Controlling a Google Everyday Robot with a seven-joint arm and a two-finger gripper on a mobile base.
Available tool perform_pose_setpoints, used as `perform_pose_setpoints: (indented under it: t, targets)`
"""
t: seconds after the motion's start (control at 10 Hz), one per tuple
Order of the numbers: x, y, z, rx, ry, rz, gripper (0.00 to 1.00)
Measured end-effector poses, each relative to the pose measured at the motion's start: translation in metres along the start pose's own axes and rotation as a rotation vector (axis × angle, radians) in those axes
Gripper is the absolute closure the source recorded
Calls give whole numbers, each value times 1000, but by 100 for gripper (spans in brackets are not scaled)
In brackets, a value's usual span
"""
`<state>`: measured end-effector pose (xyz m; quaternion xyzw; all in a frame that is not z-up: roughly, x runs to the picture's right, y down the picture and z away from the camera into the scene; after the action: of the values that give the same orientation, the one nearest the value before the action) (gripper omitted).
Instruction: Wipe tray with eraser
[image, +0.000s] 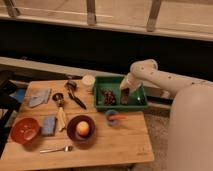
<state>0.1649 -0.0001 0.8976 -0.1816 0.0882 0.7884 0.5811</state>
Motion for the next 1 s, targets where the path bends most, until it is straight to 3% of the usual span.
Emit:
perform_pose_setpoints:
  t: [0.1, 0.4, 0.7, 1.0]
  targets:
    - [-7, -16, -4, 30, -13, 13, 100]
    - [-44, -22, 3, 58, -39, 22, 100]
    - [-61, -8, 11, 28, -48, -6, 100]
    - [-32, 20, 17, -18, -24, -40, 100]
